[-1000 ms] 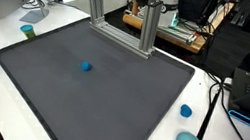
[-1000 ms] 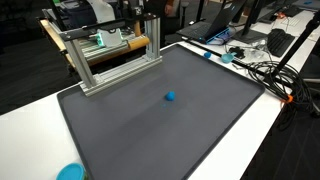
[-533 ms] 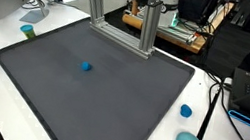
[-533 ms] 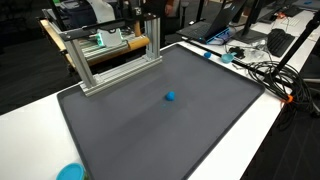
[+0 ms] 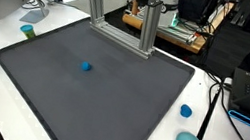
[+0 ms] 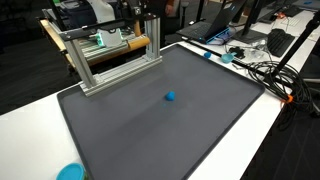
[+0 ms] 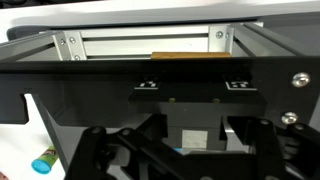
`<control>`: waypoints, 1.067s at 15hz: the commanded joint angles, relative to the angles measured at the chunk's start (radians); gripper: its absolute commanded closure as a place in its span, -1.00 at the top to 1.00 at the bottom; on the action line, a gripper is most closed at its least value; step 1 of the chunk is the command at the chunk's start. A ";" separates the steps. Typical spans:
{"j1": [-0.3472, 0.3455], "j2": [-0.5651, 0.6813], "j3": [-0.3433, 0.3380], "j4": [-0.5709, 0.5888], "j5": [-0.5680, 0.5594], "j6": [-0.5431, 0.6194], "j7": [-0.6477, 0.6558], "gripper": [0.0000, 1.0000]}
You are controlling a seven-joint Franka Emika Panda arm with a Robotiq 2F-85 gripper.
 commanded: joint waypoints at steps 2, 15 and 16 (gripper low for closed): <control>0.010 0.034 -0.005 -0.012 -0.030 -0.013 -0.012 -0.05; 0.019 0.040 -0.008 0.007 -0.052 -0.027 -0.026 0.69; 0.025 0.040 -0.012 0.005 -0.045 -0.023 -0.030 0.38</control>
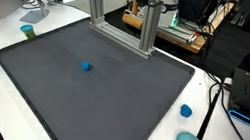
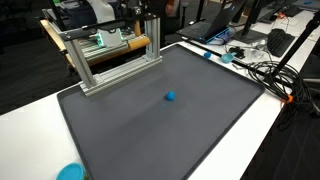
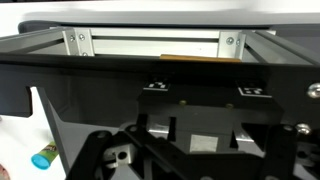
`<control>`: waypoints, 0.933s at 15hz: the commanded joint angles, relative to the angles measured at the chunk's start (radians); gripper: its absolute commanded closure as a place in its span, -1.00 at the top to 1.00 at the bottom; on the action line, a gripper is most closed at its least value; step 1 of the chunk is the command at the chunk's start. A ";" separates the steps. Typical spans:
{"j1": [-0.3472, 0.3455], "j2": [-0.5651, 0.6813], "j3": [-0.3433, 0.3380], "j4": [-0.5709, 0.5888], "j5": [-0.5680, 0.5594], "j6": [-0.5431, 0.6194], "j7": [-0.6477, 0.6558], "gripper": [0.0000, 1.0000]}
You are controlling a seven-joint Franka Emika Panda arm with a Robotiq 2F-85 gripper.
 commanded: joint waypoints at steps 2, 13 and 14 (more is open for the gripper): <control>0.027 0.010 -0.021 -0.006 0.018 -0.011 -0.017 0.24; 0.042 -0.018 -0.169 -0.014 0.175 -0.014 -0.131 0.10; 0.043 -0.021 -0.181 -0.014 0.188 -0.015 -0.145 0.10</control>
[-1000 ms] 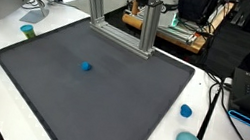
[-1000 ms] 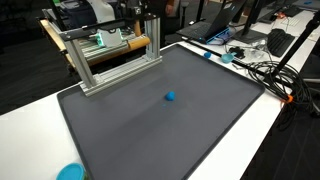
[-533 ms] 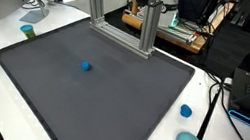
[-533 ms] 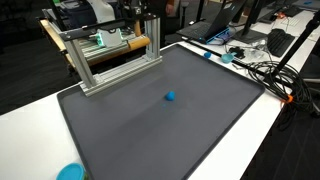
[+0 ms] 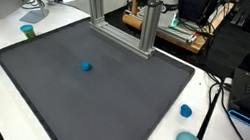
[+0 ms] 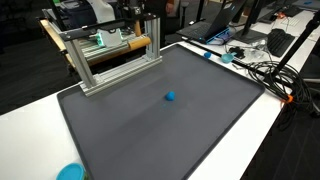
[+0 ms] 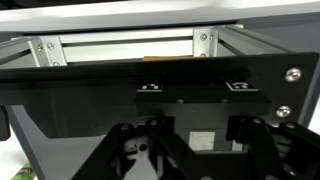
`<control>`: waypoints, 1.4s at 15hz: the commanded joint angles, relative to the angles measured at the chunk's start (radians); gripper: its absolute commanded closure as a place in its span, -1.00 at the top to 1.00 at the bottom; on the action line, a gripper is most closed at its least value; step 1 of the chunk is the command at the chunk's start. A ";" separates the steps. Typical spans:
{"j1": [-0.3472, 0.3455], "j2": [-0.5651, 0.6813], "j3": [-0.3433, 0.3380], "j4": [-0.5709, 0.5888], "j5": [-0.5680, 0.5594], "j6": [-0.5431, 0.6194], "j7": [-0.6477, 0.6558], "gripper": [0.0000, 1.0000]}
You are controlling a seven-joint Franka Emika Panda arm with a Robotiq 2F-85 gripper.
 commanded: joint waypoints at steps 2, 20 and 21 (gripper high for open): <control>0.012 -0.010 -0.060 -0.022 0.069 -0.010 -0.074 -0.33; 0.005 -0.025 0.029 -0.013 0.022 -0.009 -0.025 -0.37; 0.001 -0.025 0.031 -0.012 0.017 -0.008 -0.022 -0.48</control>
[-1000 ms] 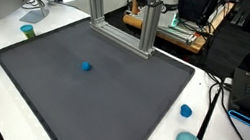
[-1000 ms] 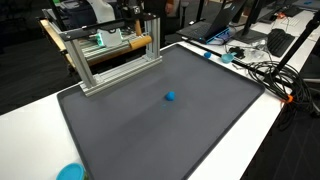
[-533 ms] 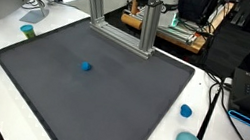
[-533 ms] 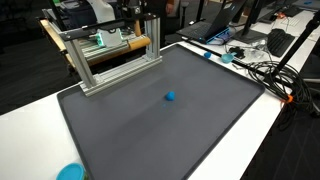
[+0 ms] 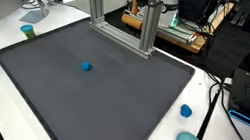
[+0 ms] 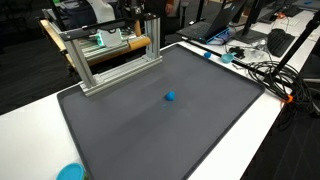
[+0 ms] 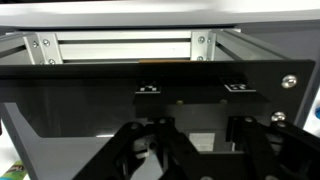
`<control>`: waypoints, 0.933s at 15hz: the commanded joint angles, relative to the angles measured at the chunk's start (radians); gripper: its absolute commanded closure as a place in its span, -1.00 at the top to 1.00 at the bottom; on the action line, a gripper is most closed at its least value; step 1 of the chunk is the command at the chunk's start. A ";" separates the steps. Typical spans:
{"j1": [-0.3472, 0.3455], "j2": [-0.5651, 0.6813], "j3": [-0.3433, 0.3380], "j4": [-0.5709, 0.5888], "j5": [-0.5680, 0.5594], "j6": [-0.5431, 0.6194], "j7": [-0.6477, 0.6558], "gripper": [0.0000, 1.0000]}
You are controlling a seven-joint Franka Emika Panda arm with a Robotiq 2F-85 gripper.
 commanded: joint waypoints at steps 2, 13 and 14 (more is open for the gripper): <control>0.007 -0.015 0.019 -0.003 -0.004 -0.005 0.023 -0.56; 0.037 0.130 0.092 0.201 -0.003 0.103 0.073 -0.56; 0.030 0.187 0.110 0.259 -0.010 0.101 0.104 -0.56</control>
